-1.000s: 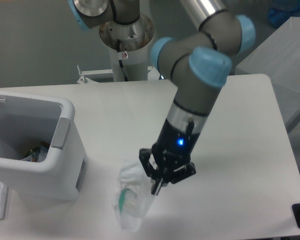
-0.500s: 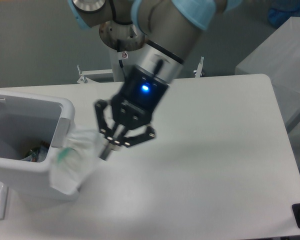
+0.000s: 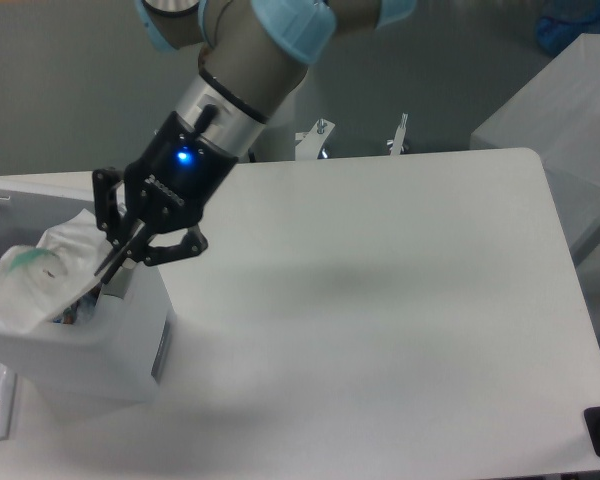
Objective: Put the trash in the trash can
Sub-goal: 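Carry the bag over the bin and release it inside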
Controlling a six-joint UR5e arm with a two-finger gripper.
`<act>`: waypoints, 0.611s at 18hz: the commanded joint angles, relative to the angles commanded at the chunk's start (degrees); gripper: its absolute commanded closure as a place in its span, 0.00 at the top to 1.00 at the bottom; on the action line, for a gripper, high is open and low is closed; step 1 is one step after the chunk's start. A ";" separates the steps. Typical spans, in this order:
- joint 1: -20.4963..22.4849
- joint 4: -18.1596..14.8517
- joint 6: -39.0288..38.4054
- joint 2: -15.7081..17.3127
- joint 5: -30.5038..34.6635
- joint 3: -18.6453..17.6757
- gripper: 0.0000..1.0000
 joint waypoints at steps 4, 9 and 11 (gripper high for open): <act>0.00 -0.09 0.45 0.09 0.09 0.60 1.00; 1.49 -0.18 -0.25 -0.61 -0.35 5.00 1.00; 1.93 -0.18 -0.25 -0.61 -0.44 5.88 1.00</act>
